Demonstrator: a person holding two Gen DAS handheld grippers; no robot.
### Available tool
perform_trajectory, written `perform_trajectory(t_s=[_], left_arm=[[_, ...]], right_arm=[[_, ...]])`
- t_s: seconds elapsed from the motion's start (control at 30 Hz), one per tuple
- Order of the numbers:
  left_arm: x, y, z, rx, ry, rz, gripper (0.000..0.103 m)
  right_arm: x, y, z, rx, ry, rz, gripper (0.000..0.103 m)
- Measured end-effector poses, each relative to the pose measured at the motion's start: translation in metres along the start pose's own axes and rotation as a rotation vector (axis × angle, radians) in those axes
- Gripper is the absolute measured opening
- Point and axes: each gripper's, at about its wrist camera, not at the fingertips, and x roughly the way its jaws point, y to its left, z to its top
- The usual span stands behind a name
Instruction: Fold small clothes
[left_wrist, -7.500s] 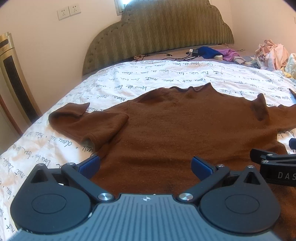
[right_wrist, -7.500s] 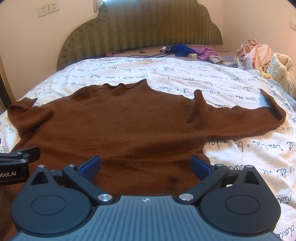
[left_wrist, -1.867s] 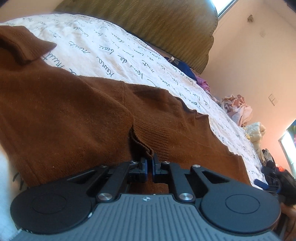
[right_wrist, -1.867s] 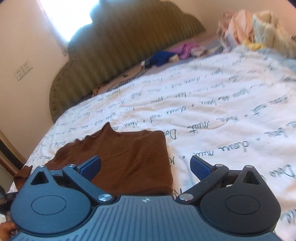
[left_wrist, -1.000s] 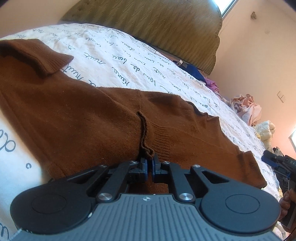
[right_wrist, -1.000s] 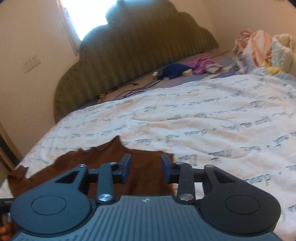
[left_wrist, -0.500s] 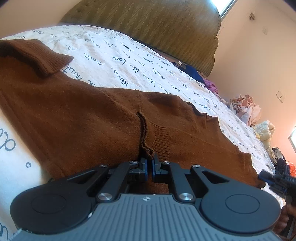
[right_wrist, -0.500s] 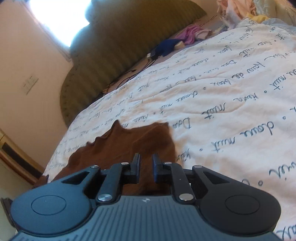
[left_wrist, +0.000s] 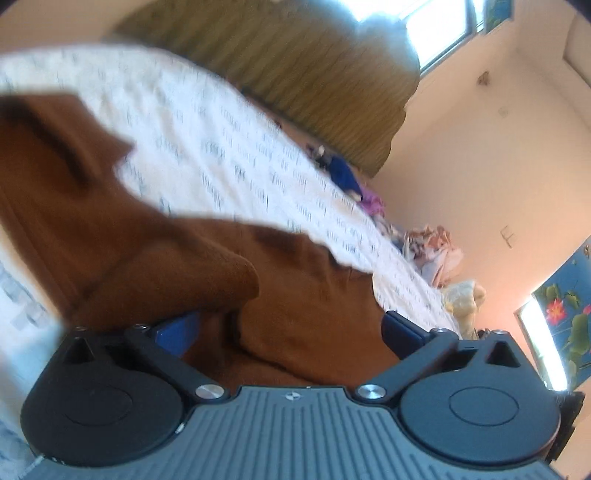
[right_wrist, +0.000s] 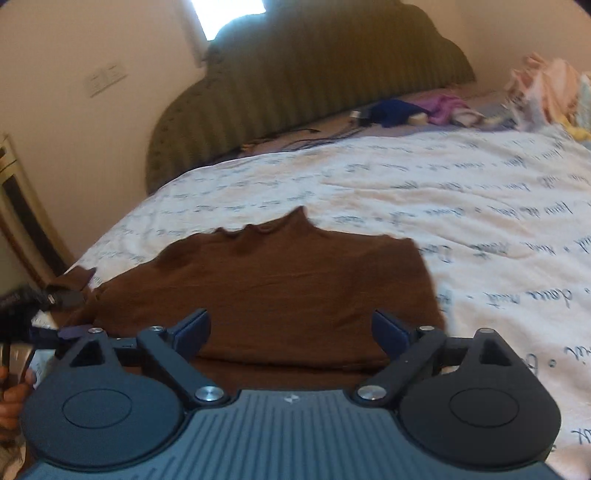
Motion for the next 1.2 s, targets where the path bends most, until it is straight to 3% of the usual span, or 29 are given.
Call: perform_trajectory(t_s=[0.13, 0.27, 0.43, 0.53, 0.77, 0.87, 0.9, 0.97, 1.03, 1.07, 1.1, 1.13, 1.2], left_arm=[[-0.039, 0.021, 0.029, -0.065, -0.059, -0.022, 0.103], [-0.071, 0.052, 0.053, -0.120, -0.122, 0.042, 0.103], [-0.098, 0.087, 0.063, -0.185, -0.158, 0.039, 0.103], [-0.100, 0.102, 0.059, -0.225, -0.147, 0.038, 0.103], [-0.103, 0.122, 0.037, -0.281, -0.124, -0.047, 0.103], [-0.106, 0.125, 0.034, -0.285, -0.117, -0.084, 0.103], [-0.108, 0.126, 0.034, -0.285, -0.122, -0.092, 0.103], [-0.113, 0.130, 0.034, -0.292, -0.125, -0.099, 0.103], [-0.116, 0.136, 0.035, -0.311, -0.123, -0.111, 0.103], [-0.117, 0.139, 0.036, -0.320, -0.120, -0.108, 0.103], [-0.119, 0.142, 0.035, -0.330, -0.118, -0.107, 0.103], [-0.120, 0.145, 0.035, -0.339, -0.119, -0.105, 0.103], [-0.123, 0.148, 0.034, -0.346, -0.126, -0.098, 0.103]], right_arm=[[0.012, 0.046, -0.005, -0.033, 0.004, 0.079, 0.095], [0.025, 0.082, -0.006, -0.024, 0.009, 0.158, 0.095], [0.064, 0.115, 0.021, 0.232, 0.072, 0.407, 0.095], [0.108, 0.142, 0.039, 0.391, 0.164, 0.550, 0.095], [0.225, 0.198, 0.052, 0.551, 0.285, 0.591, 0.094], [0.259, 0.209, 0.052, 0.563, 0.311, 0.579, 0.084], [0.268, 0.213, 0.050, 0.571, 0.321, 0.591, 0.073], [0.284, 0.220, 0.048, 0.565, 0.357, 0.583, 0.062], [0.294, 0.227, 0.047, 0.544, 0.366, 0.582, 0.060], [0.297, 0.230, 0.048, 0.546, 0.370, 0.588, 0.051], [0.299, 0.233, 0.049, 0.535, 0.376, 0.586, 0.022], [0.297, 0.236, 0.052, 0.504, 0.375, 0.562, 0.003], [0.286, 0.244, 0.061, 0.431, 0.340, 0.547, 0.003]])
